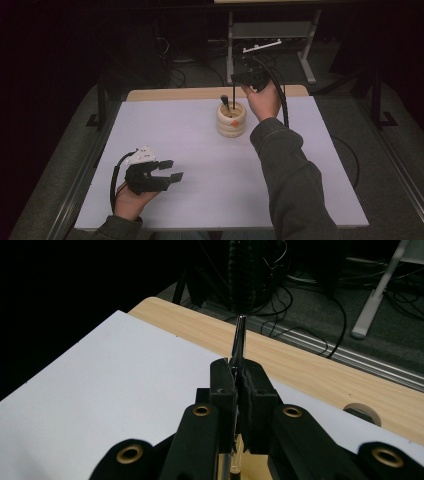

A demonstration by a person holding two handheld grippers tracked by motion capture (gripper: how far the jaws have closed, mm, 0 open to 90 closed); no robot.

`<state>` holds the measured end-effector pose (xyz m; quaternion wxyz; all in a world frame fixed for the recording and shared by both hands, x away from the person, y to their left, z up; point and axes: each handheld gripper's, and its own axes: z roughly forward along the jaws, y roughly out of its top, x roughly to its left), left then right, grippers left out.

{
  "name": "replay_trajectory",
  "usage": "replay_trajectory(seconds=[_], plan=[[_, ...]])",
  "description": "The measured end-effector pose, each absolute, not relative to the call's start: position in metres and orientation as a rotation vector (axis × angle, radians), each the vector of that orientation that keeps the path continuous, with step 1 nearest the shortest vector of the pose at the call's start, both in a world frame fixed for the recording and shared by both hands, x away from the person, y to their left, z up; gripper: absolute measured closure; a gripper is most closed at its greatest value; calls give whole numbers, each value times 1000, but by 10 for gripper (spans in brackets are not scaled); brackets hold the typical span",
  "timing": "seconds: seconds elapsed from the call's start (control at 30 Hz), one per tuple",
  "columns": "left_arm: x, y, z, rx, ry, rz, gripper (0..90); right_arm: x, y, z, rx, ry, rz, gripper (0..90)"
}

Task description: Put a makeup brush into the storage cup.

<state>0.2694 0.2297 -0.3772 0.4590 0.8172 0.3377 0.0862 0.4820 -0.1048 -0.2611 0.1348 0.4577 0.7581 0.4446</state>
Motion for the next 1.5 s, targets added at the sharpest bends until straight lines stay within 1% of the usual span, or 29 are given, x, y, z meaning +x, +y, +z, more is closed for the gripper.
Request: replay_trajectory(seconds=[1.0,1.5], plan=[[270,228,-377,2025,824,210,379,488,-108,-287,1361,2188,1274,842],[269,231,-376,2003,831,222,379,488,-102,-295,1367,2204,1253,842]])
